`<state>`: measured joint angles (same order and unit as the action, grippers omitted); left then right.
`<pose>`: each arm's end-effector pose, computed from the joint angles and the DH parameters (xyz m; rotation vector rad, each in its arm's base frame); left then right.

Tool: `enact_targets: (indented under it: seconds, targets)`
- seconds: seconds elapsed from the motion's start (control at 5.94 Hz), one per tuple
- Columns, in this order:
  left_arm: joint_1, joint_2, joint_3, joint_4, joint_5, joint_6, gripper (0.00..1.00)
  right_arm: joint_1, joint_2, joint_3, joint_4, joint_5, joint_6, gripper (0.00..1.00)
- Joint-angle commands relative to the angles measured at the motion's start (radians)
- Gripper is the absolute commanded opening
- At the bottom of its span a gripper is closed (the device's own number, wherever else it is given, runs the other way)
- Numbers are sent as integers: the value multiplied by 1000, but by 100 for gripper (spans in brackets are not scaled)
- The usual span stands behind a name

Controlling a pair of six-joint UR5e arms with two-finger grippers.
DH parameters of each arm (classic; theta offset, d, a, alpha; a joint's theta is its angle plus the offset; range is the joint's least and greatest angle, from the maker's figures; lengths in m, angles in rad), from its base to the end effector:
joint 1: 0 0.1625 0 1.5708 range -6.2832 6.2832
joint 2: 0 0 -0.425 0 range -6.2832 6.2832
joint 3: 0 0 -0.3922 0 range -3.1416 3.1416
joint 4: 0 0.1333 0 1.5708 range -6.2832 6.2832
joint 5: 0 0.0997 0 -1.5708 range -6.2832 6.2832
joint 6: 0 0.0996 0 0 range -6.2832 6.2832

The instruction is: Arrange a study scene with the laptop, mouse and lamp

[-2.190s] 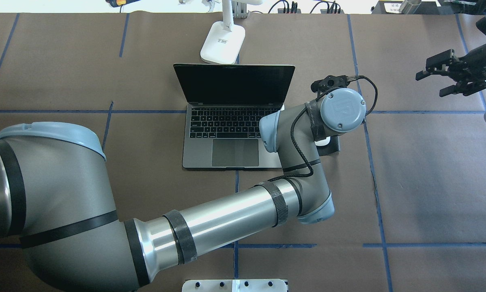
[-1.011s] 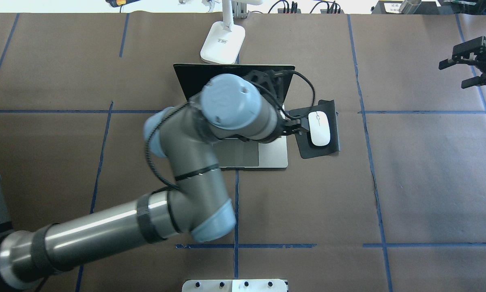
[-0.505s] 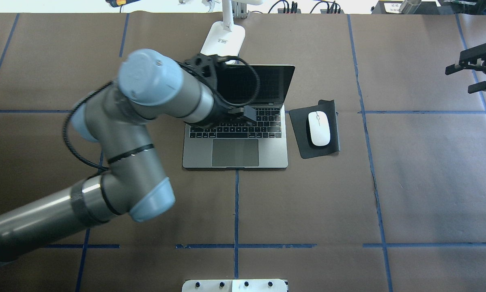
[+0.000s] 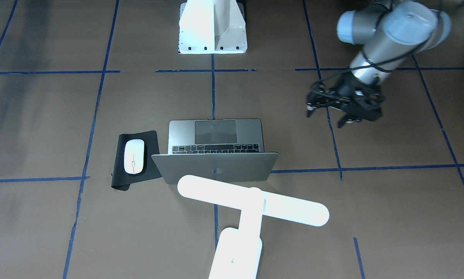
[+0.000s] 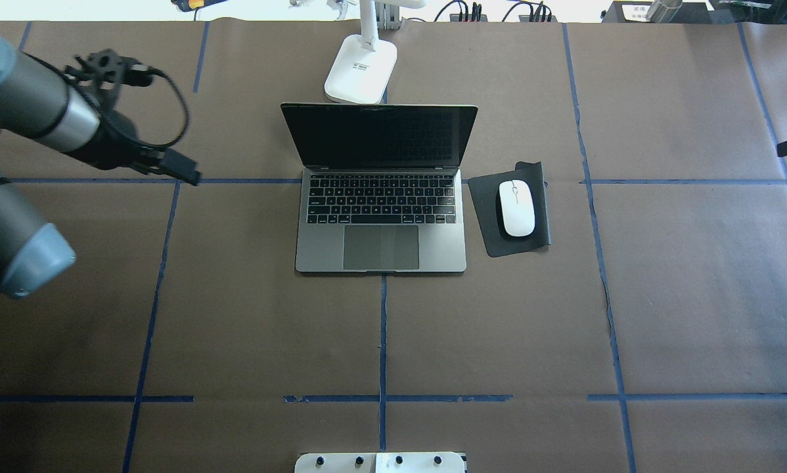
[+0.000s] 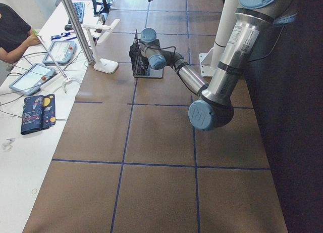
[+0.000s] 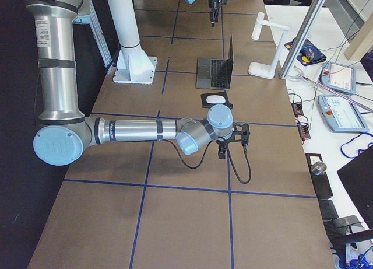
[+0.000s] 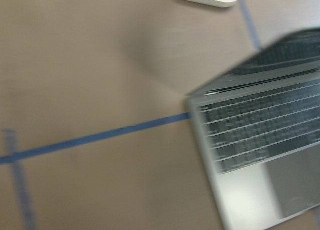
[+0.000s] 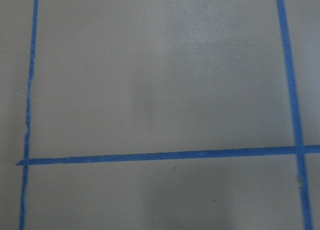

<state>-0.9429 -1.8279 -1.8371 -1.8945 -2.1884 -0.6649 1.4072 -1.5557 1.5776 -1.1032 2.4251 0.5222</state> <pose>0.2764 -0.5095 0.3566 0.3046 0.9556 0.2275 -0.0268 -0.5198 0.5897 0.1509 -0.9412 0.1220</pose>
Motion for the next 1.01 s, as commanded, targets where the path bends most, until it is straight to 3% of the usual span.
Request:
enact_targets:
  seconds: [0.0, 0.17, 0.51, 0.84]
  targets:
    - [-135, 137, 13, 20, -28, 283, 98, 105, 0, 2, -255, -11, -364, 100]
    - [-205, 139, 19, 135, -31, 392, 98, 113, -23, 28, -312, -9, -417, 100]
    - [-408, 134, 30, 416, -34, 682, 98, 79, -131, 114, -316, -11, -418, 100]
    - [-532, 141, 140, 492, -195, 786, 99, 62, -167, 131, -317, 3, -419, 100]
